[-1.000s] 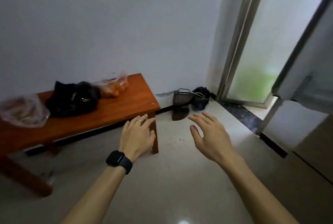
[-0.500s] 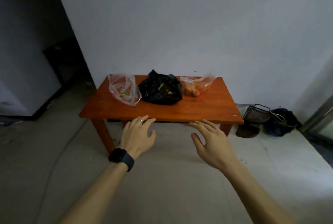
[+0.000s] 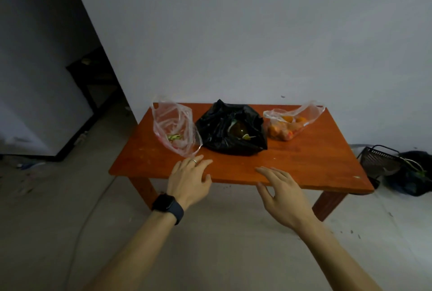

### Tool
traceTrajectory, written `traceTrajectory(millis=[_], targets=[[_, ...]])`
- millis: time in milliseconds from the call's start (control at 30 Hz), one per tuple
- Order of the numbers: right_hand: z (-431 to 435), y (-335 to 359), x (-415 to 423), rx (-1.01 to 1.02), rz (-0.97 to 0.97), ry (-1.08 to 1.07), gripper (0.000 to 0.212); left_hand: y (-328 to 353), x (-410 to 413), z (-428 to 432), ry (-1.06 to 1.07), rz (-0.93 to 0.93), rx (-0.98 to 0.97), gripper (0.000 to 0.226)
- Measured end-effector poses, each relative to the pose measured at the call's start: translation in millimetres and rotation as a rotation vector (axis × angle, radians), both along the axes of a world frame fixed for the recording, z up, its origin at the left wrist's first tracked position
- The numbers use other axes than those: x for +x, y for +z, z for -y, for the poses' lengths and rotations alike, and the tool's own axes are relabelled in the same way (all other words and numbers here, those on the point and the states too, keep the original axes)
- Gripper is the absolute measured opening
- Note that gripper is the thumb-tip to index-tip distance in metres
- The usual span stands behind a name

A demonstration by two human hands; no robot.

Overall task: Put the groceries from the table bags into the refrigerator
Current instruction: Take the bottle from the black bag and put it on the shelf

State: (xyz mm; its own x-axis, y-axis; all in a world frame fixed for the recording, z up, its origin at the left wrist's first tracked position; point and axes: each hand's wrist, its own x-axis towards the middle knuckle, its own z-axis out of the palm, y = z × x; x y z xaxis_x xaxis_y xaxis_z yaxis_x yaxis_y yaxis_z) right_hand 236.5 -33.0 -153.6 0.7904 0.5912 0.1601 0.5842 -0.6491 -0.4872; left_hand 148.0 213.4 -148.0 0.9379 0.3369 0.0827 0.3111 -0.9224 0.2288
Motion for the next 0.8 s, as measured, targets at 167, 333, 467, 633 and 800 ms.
traceTrajectory(millis=[167,333,467,633,800], targets=[[-32.7,-15.8,56.3,-0.020,-0.075,-0.012,0.046,-9.7,67.2,-27.3,-0.047,-0.058,-0.011,0.050],[-70.5,-33.6,109.0,-0.048,-0.126,-0.025,0.046,-26.3,131.9,-57.0,-0.130,-0.120,-0.018,0.051],[-105.0,-47.4,150.3,-0.052,-0.142,-0.059,0.045,-43.9,194.7,-85.3,-0.239,-0.165,0.021,0.051],[-155.6,-63.8,202.9,-0.030,-0.123,-0.097,0.042,-63.5,290.8,-121.0,-0.386,-0.162,0.059,0.052],[-195.7,-69.9,255.4,-0.071,0.053,-0.105,0.039,-65.4,378.5,-155.1,-0.475,-0.127,0.076,0.062]])
